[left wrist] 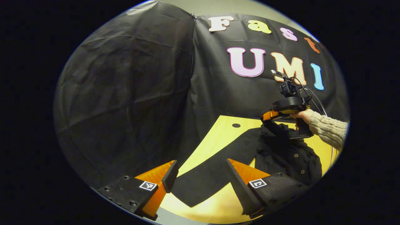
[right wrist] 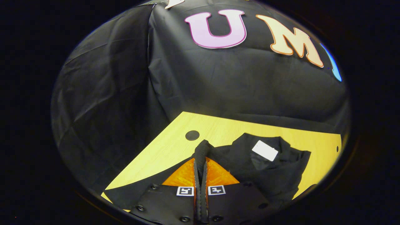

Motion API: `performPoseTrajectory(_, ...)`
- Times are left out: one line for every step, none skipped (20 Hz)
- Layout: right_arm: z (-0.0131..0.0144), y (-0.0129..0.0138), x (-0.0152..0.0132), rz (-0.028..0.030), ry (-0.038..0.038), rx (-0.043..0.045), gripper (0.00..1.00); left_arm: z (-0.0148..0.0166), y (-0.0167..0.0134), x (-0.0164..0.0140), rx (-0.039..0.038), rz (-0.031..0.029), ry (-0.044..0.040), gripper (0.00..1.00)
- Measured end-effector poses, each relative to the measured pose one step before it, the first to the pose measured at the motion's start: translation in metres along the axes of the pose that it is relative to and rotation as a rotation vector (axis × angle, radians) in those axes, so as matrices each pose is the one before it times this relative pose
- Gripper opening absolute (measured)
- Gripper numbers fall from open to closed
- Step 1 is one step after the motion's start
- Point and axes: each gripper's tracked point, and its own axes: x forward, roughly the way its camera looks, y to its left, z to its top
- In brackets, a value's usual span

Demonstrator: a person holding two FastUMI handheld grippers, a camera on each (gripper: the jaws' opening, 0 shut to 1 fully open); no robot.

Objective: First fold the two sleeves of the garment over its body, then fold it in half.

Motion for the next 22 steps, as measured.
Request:
performPoseTrajectory(-0.00734,0.00272,0.00737,0.00019,0.01962,-0.00465,0.02,-0.00452,0.00096,0.00321,-0.00676,0.00688,0.01493,0.91)
performPoseTrajectory(-0.00481,0.00004,0.00828,-0.00147,0.01860,-0.00386,0.02,-0.00599,0.00245,0.00412,-0.00642,0.00413,0.01333,0.91)
performPoseTrajectory(-0.00467,-0.00141,0.00698,-0.00382,0.01938,-0.00048,0.02,-0.00372,0.00083,0.00333,-0.00579,0.00281,0.01140,0.91)
performPoseTrajectory(-0.00482,0.00043,0.00302,-0.00553,0.01765,0.00182,0.02,-0.00849,0.00502,0.00117,-0.00441,0.00247,0.01381,0.91)
performPoseTrajectory(-0.00574,0.00234,0.00572,-0.00069,0.01156,-0.00131,0.02,-0.00603,0.00220,0.00159,-0.00246,0.00217,0.01642,0.91)
performPoseTrajectory(-0.00255,0.00151,0.00642,-0.00009,0.00748,-0.00096,0.02,-0.00716,0.00206,0.00252,-0.00193,0.00268,0.01952,0.92)
performPoseTrajectory(-0.00287,0.00200,-0.00032,0.00715,0.00533,-0.00581,0.04,-0.00526,0.00032,0.00247,-0.00276,0.00200,0.02215,0.92)
performPoseTrajectory(-0.00115,0.00007,0.00151,-0.00090,0.00138,-0.00901,0.07,-0.00343,-0.00128,0.00293,-0.00658,0.00127,0.01446,0.93)
performPoseTrajectory(-0.00186,0.00180,-0.00108,0.00551,-0.00054,-0.00920,0.09,-0.00207,-0.00086,0.00251,-0.00966,-0.00072,0.01165,0.93)
performPoseTrajectory(-0.00042,0.00467,-0.00021,0.01661,0.00193,-0.00159,0.18,-0.00600,0.00170,0.00329,-0.00935,0.00281,0.01982,0.93)
performPoseTrajectory(-0.00001,0.00632,-0.00596,0.02189,0.00478,0.00476,0.28,-0.00690,0.00201,0.00304,-0.00418,0.00445,0.01851,0.93)
performPoseTrajectory(0.00108,0.00229,-0.00358,0.01631,0.00377,0.00578,0.26,-0.00707,0.00185,0.00335,-0.00406,0.00649,0.02189,0.93)
performPoseTrajectory(-0.00105,0.00254,0.00092,0.01824,0.00271,0.00370,0.41,-0.00844,-0.00028,0.00429,-0.00493,0.00124,0.01910,0.93)
performPoseTrajectory(0.00161,-0.00106,-0.00534,-0.00530,-0.00507,-0.00401,0.55,-0.00569,-0.00021,0.00291,-0.00397,-0.00061,0.01131,0.93)
performPoseTrajectory(0.00374,-0.00046,-0.00692,-0.00335,-0.01337,-0.01344,0.69,-0.00617,0.00178,0.00432,-0.00003,0.00092,0.01049,0.93)
performPoseTrajectory(0.00350,-0.00368,-0.00699,-0.01445,-0.01927,-0.01592,0.82,-0.00500,0.00127,0.00411,0.00316,0.00178,0.01063,0.93)
performPoseTrajectory(0.00401,-0.00406,-0.00952,-0.00892,-0.01862,-0.01429,0.95,-0.00679,0.00159,0.00381,0.00509,0.00214,0.01294,0.93)
performPoseTrajectory(0.00242,0.00002,-0.01029,0.00043,-0.02247,-0.00880,0.93,-0.00460,0.00077,0.00208,0.00416,0.00221,0.01524,0.94)
performPoseTrajectory(0.00432,0.00020,-0.01063,0.00730,-0.02239,-0.00485,0.98,-0.00358,0.00091,-0.00093,0.00275,0.00144,0.01314,0.94)
performPoseTrajectory(0.00205,-0.00061,-0.01309,0.00559,-0.01808,-0.00451,0.94,-0.00274,0.00174,-0.00086,0.00119,0.00211,0.01099,0.94)
performPoseTrajectory(0.00258,-0.00324,-0.01279,-0.00475,-0.01876,-0.00758,0.98,-0.00050,-0.00074,-0.00156,0.00004,0.00086,0.01122,0.94)
performPoseTrajectory(0.00174,-0.00353,-0.01340,-0.00744,-0.01638,-0.00862,0.98,-0.00038,-0.00021,0.00055,-0.00038,-0.00050,0.01014,0.94)
